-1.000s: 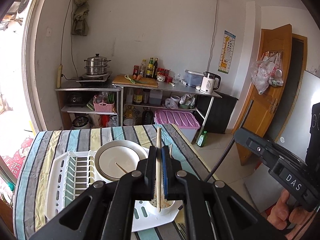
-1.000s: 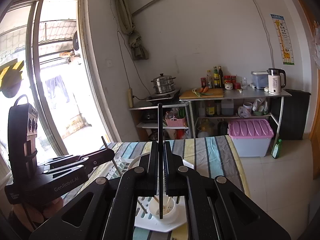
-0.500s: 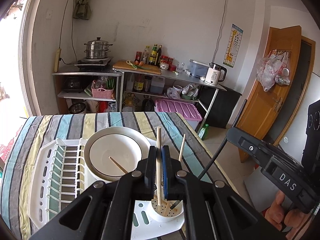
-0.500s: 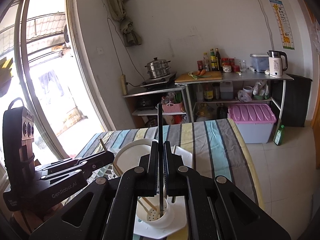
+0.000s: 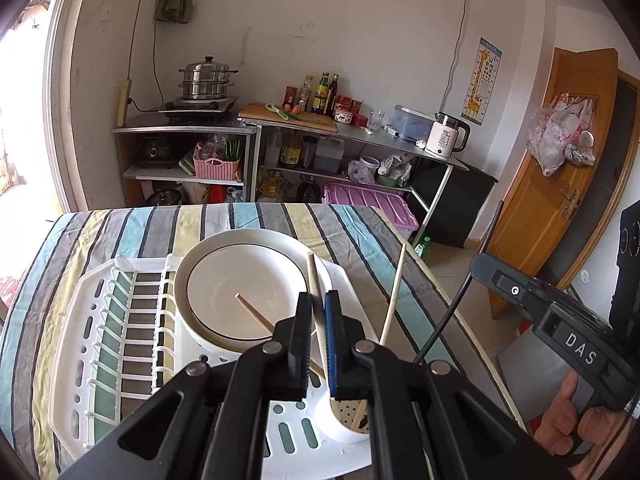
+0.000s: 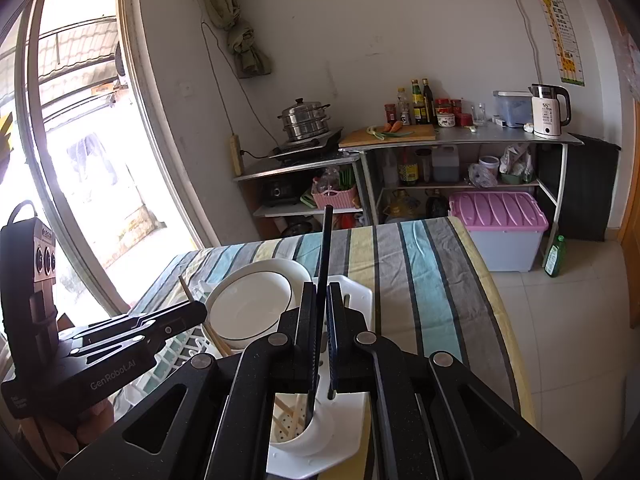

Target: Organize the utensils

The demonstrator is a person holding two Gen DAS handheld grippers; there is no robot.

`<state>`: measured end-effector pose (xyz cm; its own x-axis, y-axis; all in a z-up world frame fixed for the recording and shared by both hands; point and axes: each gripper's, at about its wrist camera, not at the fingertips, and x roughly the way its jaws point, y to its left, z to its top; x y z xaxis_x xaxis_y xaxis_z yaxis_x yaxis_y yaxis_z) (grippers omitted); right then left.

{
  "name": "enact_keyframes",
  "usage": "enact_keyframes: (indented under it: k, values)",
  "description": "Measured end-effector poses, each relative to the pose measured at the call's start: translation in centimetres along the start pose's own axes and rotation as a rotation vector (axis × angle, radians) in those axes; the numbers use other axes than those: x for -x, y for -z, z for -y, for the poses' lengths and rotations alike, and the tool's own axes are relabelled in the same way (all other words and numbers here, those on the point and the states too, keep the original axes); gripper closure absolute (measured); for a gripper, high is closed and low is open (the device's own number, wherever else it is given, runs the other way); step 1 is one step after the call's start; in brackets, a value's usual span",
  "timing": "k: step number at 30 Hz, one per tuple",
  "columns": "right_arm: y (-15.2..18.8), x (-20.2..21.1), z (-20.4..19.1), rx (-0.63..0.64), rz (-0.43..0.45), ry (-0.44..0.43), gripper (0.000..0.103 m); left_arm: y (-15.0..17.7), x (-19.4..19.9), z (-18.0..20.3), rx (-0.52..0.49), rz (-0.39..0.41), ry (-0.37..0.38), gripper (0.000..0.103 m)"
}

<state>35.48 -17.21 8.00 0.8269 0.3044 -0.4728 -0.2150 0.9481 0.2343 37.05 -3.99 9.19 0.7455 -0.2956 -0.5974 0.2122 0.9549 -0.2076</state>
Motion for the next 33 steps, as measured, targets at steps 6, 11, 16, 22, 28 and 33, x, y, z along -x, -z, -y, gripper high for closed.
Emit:
enact_keyframes:
  k: [6,11,16,22,28,33]
  values:
    - [-0.3,0.2,0.0,0.012,-0.004,-0.002,0.097,0.0,0.2,-0.3,0.003,0.004,-0.004,0.096]
    - [0.0,1.2,-0.1,0.021,0.006,-0.004,0.092,0.5,0.9,-0.4,0.002,0.009,-0.014,0.087]
    - [0.6,2.5,0.2,0.021,0.015,-0.003,0.092,1.3,2.3,-0.4,0.008,0.027,-0.015,0.085]
    - [2.2,5.8,-0.3,0.039,0.035,-0.015,0.092,3.0,5.3,0.0,-0.012,0.054,-0.024,0.085]
    - [4.8,10.3,-1.3,0.062,0.068,-0.024,0.092,6.2,9.5,0.6,-0.033,0.093,-0.032,0.085]
    - [7.8,13.4,-2.4,0.093,0.074,-0.026,0.092,9.8,12.7,1.0,-0.049,0.109,-0.04,0.085]
